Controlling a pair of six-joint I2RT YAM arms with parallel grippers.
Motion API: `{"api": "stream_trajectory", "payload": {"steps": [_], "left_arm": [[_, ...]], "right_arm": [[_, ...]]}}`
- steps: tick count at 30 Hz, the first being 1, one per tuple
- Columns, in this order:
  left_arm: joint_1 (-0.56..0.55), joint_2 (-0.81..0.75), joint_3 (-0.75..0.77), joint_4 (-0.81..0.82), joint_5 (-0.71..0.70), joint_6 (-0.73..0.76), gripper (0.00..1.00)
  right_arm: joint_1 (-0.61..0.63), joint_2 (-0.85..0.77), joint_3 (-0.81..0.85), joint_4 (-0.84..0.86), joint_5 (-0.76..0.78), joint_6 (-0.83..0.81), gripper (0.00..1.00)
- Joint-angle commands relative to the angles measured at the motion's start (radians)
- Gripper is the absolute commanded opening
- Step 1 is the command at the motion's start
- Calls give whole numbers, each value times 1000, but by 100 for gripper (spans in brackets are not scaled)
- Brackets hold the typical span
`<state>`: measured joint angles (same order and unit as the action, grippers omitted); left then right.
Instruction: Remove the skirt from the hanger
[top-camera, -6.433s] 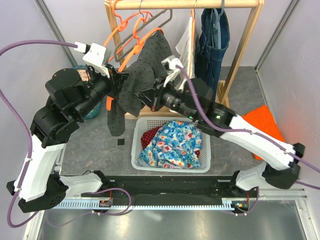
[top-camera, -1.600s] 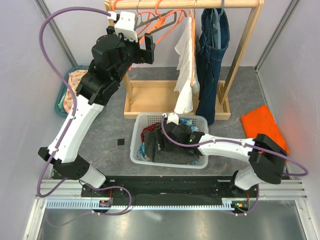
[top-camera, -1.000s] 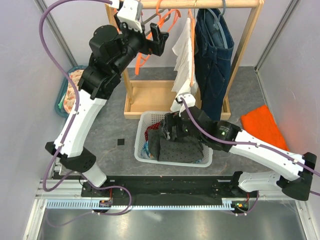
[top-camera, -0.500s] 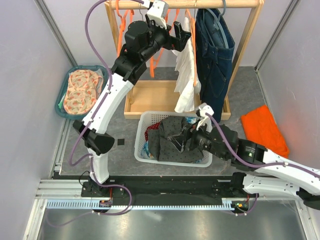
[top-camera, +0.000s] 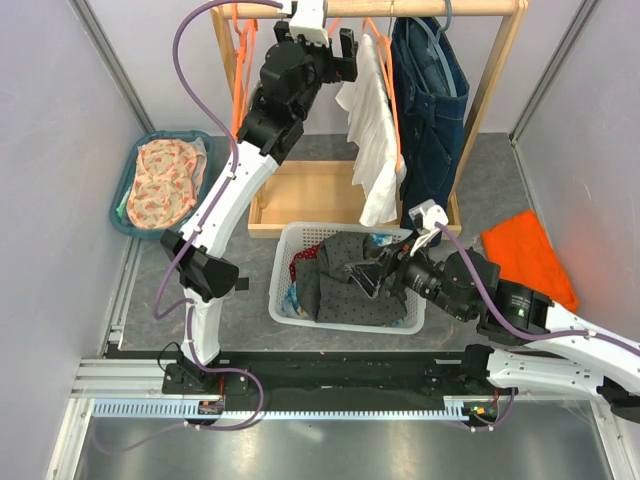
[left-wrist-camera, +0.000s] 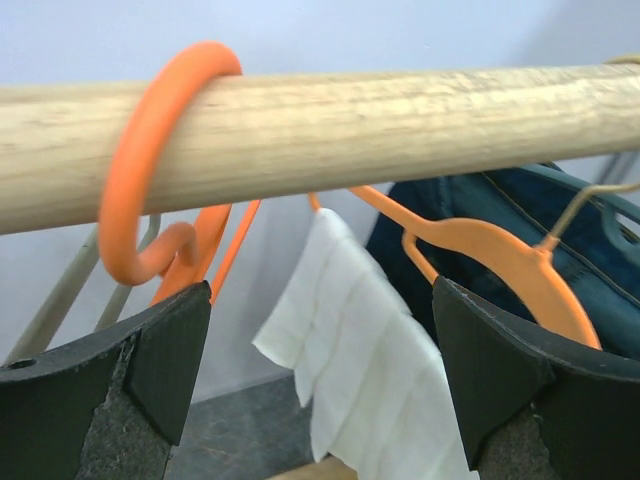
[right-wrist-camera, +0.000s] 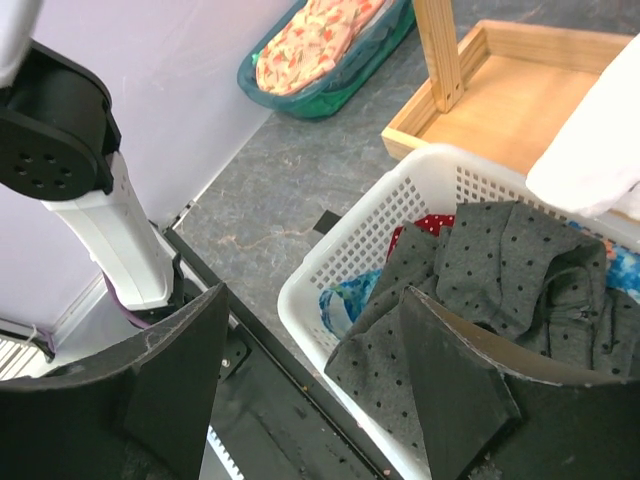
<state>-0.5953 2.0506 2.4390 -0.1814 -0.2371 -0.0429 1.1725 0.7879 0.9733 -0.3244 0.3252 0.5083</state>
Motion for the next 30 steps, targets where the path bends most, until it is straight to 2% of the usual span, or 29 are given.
{"api": "stream_trajectory", "payload": {"steps": [1,8,13,18,22,25,26,30], "left_arm": [[2,-46,-17,108,-152,112,97],[2,-46,-26,122,-280,210,98],[2,-85,-84,126,-309,236,98],[-20,-194,-167,99,-251,193,100],[-67,-305,-245,56,-153,218,100],[-101,-365,-236,-41,-99,282,100],[-106,-380,-250,-62,-53,288,100],[-135,-463,-297,-199,62,285,100]], "right_arm": [[4,-19,62,-10,37,-24,75],[4,-24,96,-47,61,-25,76],[6,-30,139,-100,129,-36,76],[4,-23,237,-131,234,-97,77],[4,20,349,-156,409,-189,77],[4,103,451,-127,514,-304,77],[4,161,478,-111,555,-389,77],[-42,358,698,-42,607,-594,80]]}}
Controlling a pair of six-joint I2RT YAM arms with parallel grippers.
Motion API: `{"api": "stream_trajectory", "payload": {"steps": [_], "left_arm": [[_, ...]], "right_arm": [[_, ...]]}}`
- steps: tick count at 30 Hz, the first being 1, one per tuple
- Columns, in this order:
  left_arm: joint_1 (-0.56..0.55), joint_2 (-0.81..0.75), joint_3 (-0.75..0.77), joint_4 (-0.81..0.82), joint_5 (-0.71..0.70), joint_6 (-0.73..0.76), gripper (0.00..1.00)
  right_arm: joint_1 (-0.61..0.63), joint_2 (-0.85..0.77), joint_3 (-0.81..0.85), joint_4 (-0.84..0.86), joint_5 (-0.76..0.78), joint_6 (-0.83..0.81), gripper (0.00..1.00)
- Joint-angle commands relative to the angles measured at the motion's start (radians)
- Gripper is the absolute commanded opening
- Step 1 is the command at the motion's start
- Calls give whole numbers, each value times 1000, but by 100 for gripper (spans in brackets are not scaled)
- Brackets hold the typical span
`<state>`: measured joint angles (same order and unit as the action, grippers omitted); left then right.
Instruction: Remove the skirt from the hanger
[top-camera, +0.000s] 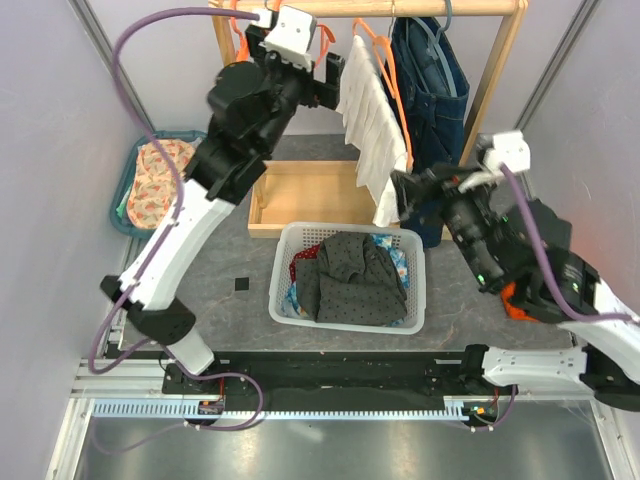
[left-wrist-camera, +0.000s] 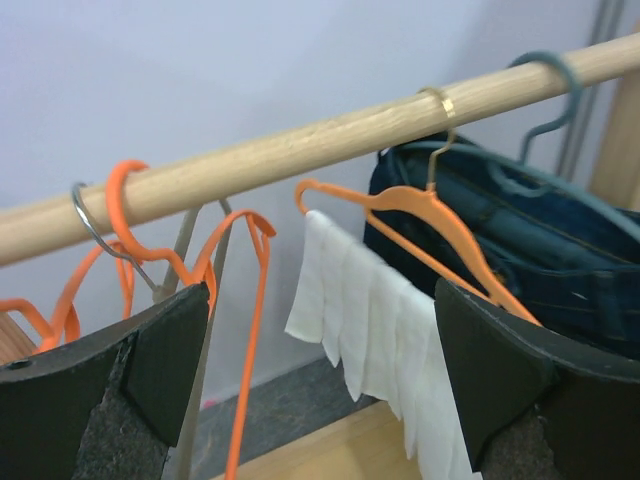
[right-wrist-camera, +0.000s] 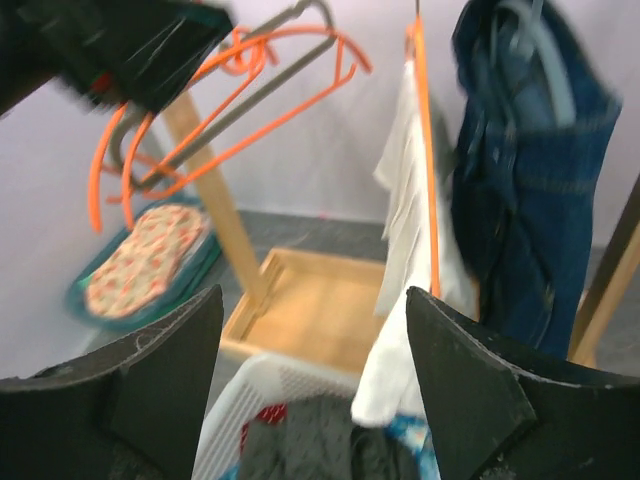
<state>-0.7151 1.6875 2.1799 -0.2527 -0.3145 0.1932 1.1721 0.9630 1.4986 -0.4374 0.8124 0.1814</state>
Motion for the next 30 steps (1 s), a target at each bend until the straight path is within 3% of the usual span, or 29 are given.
{"api": "stream_trajectory", "payload": {"steps": [1,9,15,23,30], "left_arm": [[-20,-132,-52,-173,158,42,100],[-53,-301,-259,-278,246,0,100],[-58,-385,-325,-315,255,-18,100],[-63,-384,-382,-321,299,-61,100],[-67,-370,-413,-318,296,-52,100]], "right_arm": [[-63,224,220,74,114,-292,81],[-349,526,569,118,-19,-385,80],[-504,595,624,103,-237,-295,76],[-581,729,732,-10,-447,-184,74],[-586,755,672,-34,-461,-131,71]]}}
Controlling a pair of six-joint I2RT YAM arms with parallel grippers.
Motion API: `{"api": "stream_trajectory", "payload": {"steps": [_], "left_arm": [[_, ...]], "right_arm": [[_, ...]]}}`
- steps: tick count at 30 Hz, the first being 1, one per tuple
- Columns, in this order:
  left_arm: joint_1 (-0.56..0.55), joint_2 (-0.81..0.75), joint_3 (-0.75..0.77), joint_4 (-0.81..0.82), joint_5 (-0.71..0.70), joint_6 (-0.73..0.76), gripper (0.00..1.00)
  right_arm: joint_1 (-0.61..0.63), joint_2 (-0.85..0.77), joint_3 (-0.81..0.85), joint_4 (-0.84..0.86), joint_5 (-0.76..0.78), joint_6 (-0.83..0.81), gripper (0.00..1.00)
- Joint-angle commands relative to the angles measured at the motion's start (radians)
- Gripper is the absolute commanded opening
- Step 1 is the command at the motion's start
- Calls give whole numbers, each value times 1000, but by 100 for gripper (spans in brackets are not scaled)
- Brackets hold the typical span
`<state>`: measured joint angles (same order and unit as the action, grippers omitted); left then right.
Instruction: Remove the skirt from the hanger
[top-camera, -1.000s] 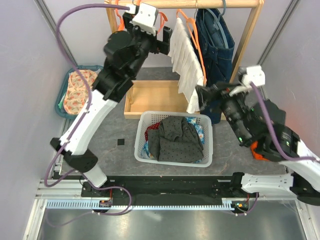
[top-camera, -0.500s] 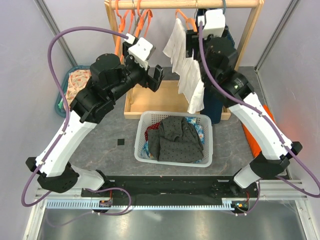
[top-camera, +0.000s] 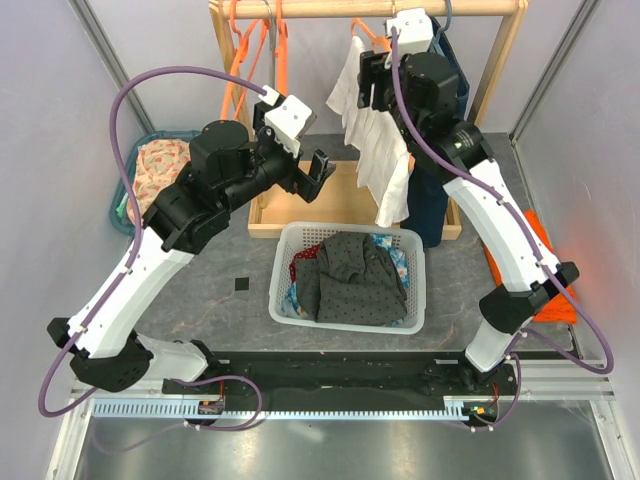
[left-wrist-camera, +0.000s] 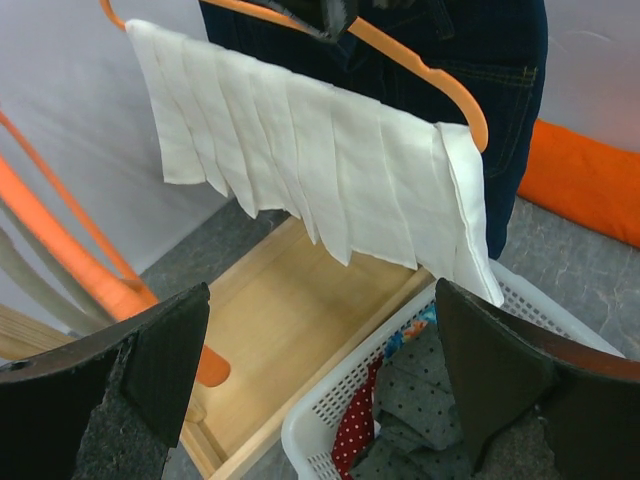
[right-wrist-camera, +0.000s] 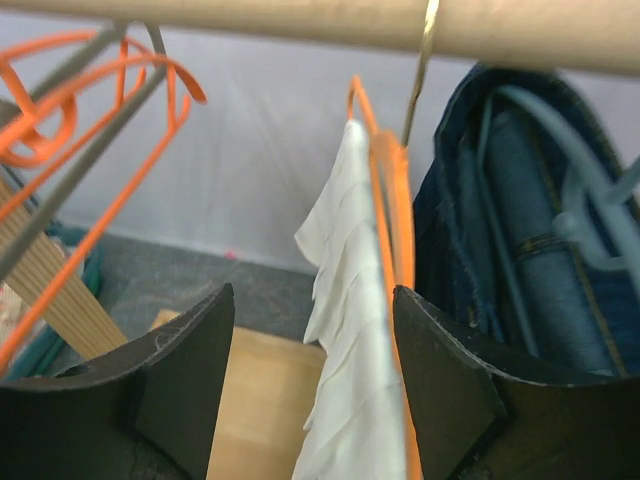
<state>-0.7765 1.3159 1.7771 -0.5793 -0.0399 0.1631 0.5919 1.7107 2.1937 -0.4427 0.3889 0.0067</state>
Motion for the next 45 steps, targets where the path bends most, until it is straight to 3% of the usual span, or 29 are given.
{"api": "stream_trajectory", "payload": {"steps": [1,24,26,31,32,36,45], "left_arm": [[-6,2,-11,7,21,-20,100],[-32,-15,-68,-2,23,12,100],[-32,-12,-68,-1,21,16,100],[-33,-6,-64,-1,25,13,100],[-33,-7,-64,-2,23,15,100],[-33,-17,-80,-1,15,30,100],[-33,-15,-84,-1,14,39,100]], "right_arm": [[-9,6,-31,-28,-35,47,71],[-52,12,-26,15,-67,39,69],[-70,12,-20,18,-94,55,68],[-78,24,-35,13,-175,88,54],[-76,24,-35,3,-183,91,54],[-76,-43,-55,12,-168,93,82],[-87,-129,-65,38,-185,75,87]]}}
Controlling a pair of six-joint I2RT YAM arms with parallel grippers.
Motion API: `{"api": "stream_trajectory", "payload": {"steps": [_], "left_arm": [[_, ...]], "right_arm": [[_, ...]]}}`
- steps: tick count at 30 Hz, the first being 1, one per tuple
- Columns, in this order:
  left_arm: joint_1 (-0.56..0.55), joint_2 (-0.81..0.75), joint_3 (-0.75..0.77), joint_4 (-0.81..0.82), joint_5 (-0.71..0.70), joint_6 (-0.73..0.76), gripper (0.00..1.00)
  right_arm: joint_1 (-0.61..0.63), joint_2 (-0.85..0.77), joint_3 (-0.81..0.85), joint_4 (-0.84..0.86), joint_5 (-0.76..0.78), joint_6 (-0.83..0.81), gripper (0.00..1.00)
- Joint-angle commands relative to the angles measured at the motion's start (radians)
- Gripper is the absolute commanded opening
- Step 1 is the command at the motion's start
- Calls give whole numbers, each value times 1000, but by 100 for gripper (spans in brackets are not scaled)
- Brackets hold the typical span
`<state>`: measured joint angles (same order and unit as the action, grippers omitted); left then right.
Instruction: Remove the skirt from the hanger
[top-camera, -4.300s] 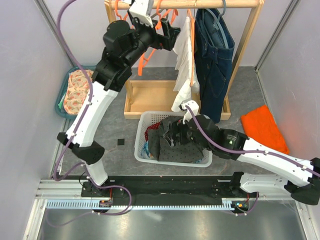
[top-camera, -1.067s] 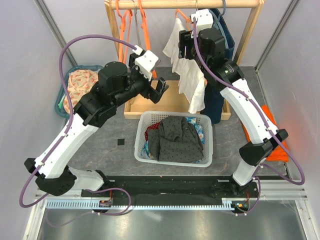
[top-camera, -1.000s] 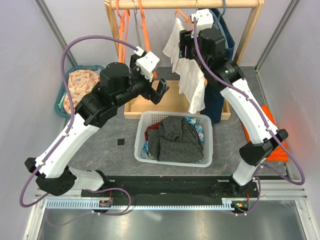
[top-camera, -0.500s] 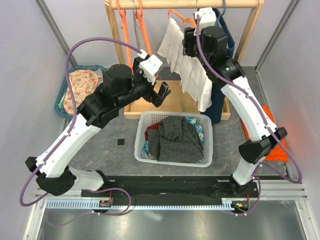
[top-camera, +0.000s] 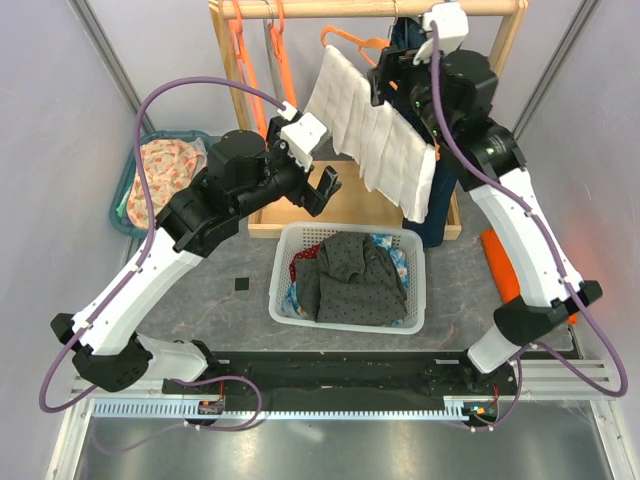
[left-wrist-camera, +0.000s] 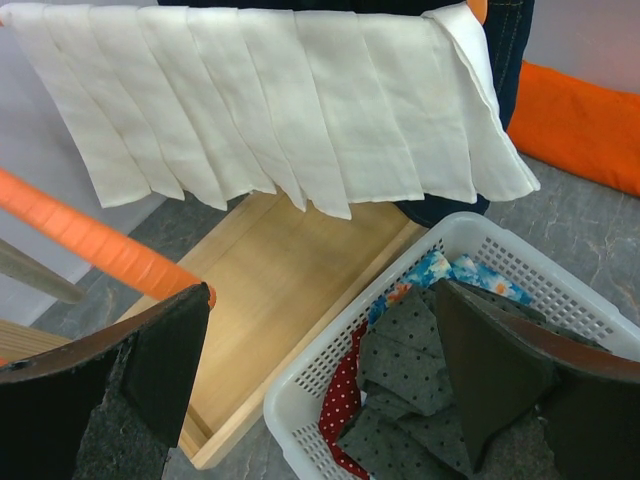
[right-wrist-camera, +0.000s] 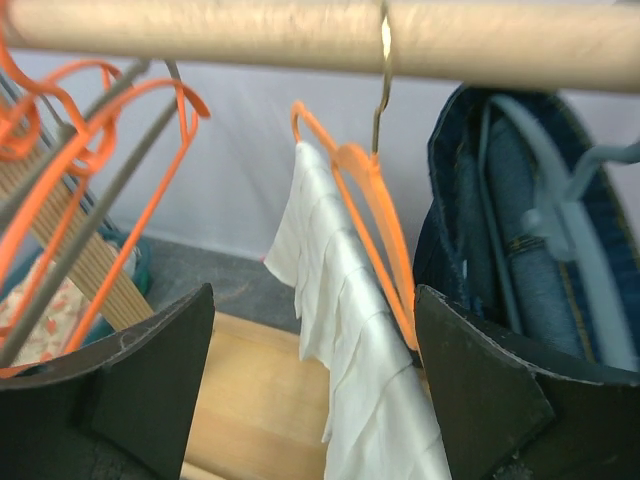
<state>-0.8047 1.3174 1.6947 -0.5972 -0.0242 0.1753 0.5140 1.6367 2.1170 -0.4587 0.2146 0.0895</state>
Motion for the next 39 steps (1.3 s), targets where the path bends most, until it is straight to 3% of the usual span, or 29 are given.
{"api": "stream_trajectory", "payload": {"steps": [1,12,21,24,28,32,37,39], "left_arm": [[-5,-17,0,17,0,27,100],[-7,-9,6,19,-10,41,100],[-8,-3,6,22,-17,44,100],[-8,-3,6,22,-19,46,100],[-8,-4,-3,22,-22,47,100],[-8,-7,-9,24,-28,55,100],[-8,-12,-10,27,-28,52,100],[-8,-12,-13,25,-28,53,100]], "right_arm": [[-22,-49,12,54,-12,-8,87],[-78,97,61,54,-201,107,79],[-80,106,24,78,-205,110,76],[-80,138,43,78,-213,121,63],[-78,170,66,80,-212,136,35],[-78,170,64,83,-213,141,28],[-57,149,73,91,-184,112,3],[-30,144,109,91,-160,72,0]]}}
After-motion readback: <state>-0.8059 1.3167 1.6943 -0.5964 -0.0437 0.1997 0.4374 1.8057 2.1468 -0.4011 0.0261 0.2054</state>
